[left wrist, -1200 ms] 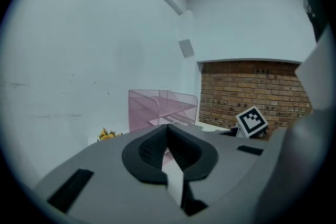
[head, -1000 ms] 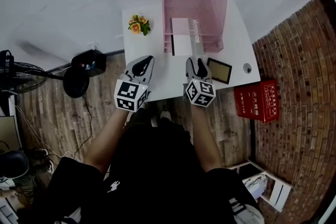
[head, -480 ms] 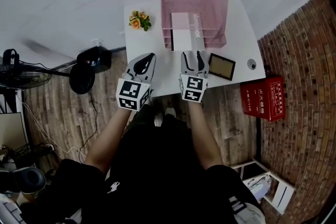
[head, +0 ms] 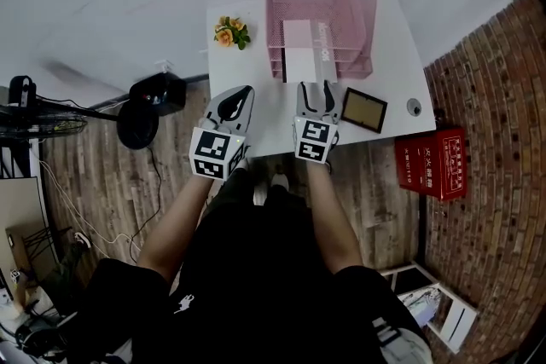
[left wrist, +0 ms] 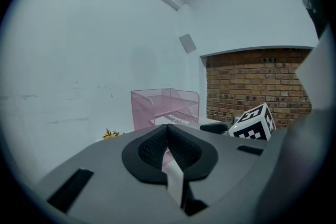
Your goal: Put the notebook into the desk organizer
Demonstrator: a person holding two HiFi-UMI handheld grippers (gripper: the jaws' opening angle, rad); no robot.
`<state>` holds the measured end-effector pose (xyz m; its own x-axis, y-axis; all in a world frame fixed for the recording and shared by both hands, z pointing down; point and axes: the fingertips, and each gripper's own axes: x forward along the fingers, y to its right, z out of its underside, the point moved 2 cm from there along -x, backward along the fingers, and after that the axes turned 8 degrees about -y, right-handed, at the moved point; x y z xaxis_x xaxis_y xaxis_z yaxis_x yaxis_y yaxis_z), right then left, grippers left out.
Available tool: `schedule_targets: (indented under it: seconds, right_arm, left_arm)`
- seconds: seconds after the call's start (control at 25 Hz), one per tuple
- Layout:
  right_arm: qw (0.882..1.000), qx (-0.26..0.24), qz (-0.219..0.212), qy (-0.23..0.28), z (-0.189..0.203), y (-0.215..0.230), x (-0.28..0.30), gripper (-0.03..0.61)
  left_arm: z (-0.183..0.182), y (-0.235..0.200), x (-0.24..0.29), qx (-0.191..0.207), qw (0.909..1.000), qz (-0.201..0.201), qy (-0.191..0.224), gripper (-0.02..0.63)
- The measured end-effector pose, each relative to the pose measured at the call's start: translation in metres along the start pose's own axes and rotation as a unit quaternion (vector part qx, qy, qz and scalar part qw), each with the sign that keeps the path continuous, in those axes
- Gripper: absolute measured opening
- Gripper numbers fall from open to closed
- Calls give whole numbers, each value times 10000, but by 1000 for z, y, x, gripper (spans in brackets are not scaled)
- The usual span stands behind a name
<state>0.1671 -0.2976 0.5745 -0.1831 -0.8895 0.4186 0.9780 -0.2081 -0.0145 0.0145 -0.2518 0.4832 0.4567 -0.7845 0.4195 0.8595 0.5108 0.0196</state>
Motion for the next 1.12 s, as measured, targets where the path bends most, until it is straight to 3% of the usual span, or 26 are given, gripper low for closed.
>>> schedule_targets:
  seconds: [1.12]
  right_arm:
    - [9999, 43, -108, 106, -21, -2, 40, 219]
  left_arm:
    - [-4, -24, 6, -77, 9997, -238, -19, 3]
